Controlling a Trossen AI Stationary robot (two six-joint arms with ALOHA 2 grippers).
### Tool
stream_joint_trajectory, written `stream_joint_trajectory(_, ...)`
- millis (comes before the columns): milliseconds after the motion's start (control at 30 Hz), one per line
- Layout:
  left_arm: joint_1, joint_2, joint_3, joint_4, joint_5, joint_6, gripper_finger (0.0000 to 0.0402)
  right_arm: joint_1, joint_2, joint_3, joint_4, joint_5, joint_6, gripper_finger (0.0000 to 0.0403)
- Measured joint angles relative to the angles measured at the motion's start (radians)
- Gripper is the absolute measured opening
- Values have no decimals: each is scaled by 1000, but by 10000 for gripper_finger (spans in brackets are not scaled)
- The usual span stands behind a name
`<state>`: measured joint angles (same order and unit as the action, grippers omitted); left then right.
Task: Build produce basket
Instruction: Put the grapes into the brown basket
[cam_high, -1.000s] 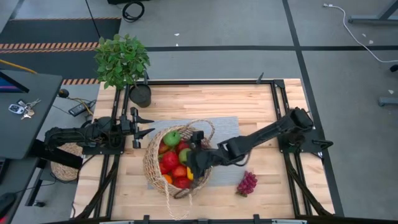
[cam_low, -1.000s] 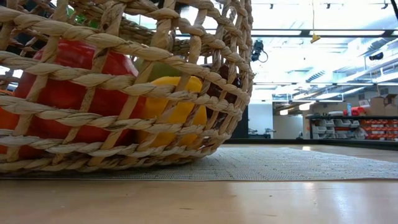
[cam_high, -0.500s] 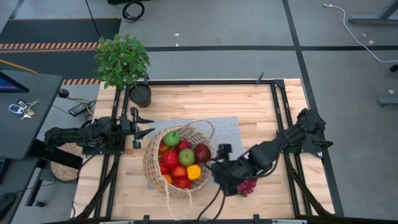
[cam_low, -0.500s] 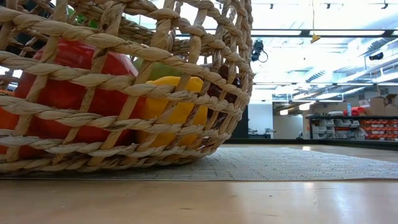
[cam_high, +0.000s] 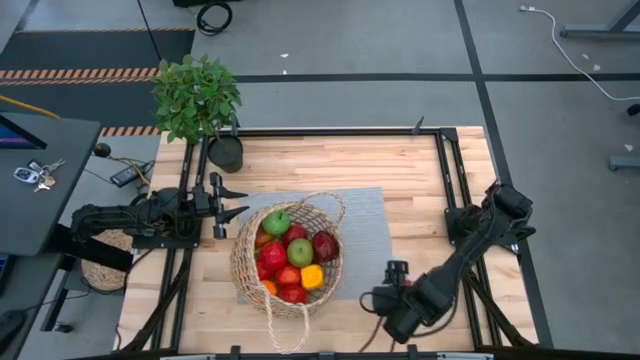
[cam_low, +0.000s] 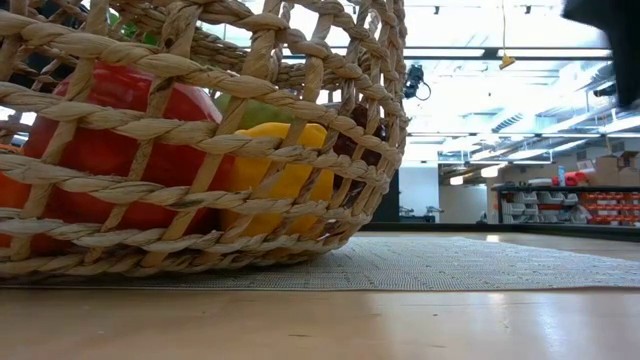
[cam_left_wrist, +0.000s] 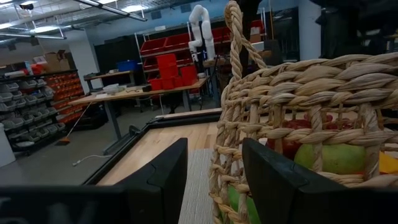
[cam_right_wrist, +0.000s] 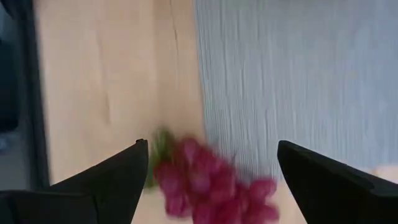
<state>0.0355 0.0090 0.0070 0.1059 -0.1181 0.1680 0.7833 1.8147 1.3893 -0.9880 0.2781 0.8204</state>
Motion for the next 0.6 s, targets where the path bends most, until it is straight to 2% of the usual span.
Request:
stream_joint_trajectory(133, 0, 0, 0, 0, 0, 0, 160, 43, 0, -51, 2, -42, 69, 359)
stream_joint_trajectory(200, 0, 0, 0, 0, 0, 0, 160, 55, 0, -58, -11, -62, 51, 359)
stream_joint_trajectory(333, 0, 0, 0, 0, 0, 0, 160, 70, 0, -60, -56, -69, -123, 359)
stream_joint_trajectory(467, 0, 0, 0, 0, 0, 0, 160, 80, 0, -77, -63, -31, -304, 358)
stream_joint_trajectory(600, 0, 0, 0, 0, 0, 0, 160, 75, 0, -154, 10, -69, -375, 358)
